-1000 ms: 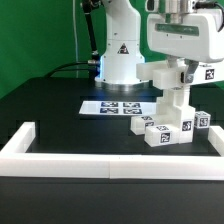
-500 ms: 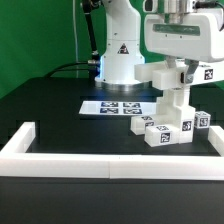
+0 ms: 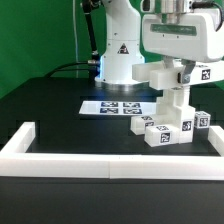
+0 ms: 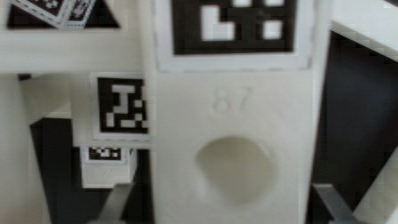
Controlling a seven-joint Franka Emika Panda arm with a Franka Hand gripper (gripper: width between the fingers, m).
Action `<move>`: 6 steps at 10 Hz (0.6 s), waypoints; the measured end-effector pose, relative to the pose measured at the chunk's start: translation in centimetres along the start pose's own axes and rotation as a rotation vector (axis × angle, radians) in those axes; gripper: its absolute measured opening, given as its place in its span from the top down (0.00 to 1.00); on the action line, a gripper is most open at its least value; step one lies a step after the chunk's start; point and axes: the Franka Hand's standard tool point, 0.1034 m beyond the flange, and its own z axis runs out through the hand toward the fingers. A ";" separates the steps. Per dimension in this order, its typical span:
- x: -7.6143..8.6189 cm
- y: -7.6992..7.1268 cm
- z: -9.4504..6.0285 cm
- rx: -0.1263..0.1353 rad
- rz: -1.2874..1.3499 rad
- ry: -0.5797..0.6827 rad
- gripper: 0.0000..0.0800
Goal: Assemble chair
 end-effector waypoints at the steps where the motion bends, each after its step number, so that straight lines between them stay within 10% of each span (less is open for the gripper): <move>1: 0.0 0.0 0.0 0.002 -0.002 0.002 0.64; 6: 0.1 -0.5 0.0 0.021 -0.005 0.014 0.64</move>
Offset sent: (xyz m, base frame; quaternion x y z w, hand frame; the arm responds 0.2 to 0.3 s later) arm 0.0000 0.0000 0.0000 0.0000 0.0000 0.0000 1.0000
